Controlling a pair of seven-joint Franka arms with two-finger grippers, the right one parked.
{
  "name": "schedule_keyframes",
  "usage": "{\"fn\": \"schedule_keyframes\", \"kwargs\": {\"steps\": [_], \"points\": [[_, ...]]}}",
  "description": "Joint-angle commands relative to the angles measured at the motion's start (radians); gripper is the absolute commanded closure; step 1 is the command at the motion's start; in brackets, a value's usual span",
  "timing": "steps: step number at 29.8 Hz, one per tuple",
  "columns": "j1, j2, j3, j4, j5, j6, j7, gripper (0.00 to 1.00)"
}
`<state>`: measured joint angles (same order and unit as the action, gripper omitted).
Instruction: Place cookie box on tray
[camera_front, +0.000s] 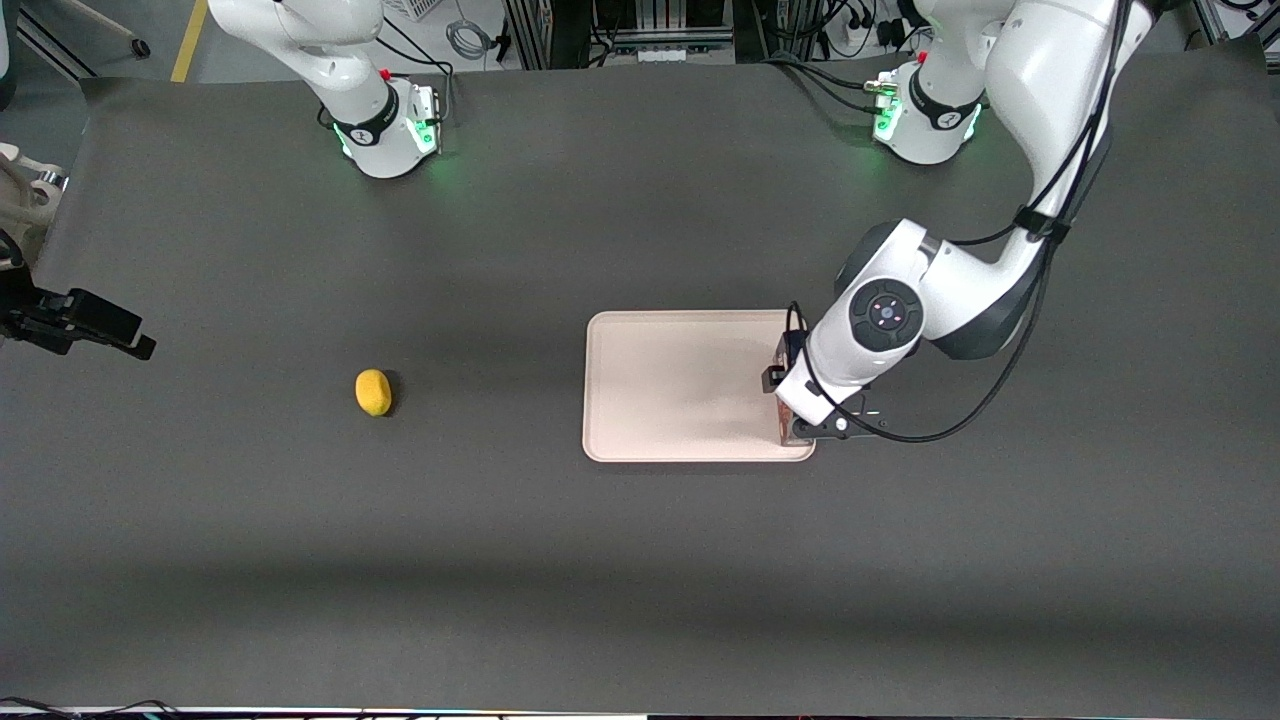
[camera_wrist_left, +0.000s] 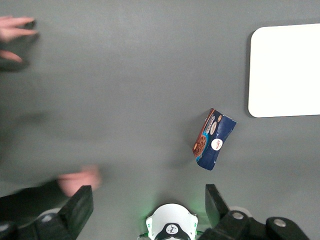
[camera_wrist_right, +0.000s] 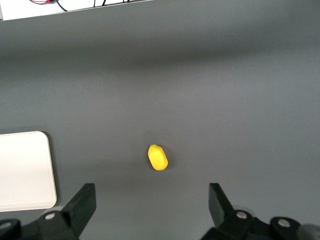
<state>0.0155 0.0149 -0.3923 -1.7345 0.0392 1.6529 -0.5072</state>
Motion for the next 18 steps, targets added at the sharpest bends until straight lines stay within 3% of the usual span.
{"fn": "schedule_keyframes", "kwargs": {"steps": [1,9,18], "points": [[0.004,-0.18,0.153,0.001,-0.053,-0.211,0.228,0.0],[0.006,-0.355,0.338,-0.098,-0.048,-0.274,0.482,0.0],[0.007,-0.417,0.386,-0.231,-0.038,-0.156,0.539,0.0]]}}
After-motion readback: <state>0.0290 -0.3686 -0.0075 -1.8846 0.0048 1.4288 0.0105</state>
